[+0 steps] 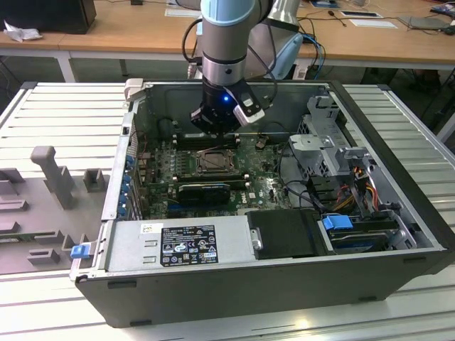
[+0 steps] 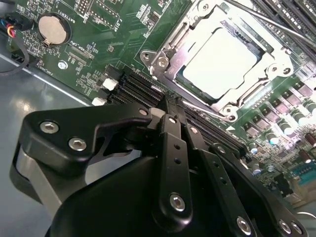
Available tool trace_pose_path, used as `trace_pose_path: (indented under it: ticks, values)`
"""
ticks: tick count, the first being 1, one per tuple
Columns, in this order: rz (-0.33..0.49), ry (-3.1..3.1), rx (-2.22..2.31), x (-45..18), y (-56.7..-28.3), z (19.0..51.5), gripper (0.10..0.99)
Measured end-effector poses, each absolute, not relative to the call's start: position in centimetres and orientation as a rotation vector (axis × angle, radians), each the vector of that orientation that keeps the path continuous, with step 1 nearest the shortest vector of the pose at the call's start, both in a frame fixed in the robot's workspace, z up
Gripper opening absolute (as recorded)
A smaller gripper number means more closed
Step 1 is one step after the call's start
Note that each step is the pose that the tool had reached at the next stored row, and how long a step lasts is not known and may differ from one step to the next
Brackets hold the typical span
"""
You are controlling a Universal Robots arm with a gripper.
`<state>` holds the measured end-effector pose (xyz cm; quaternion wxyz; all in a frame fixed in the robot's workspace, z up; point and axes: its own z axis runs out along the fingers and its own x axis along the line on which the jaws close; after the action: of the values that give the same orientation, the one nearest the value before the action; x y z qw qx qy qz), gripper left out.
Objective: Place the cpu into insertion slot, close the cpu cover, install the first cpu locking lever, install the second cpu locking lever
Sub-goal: 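Install the first cpu locking lever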
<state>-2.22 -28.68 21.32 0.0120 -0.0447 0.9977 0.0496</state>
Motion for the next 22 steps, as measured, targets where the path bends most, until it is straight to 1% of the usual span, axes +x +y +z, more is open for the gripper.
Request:
trace_pose_path:
  ticks: [22]
  values:
    - [0.149,3.111,-0.140,-2.0,-28.8,20.2,0.106]
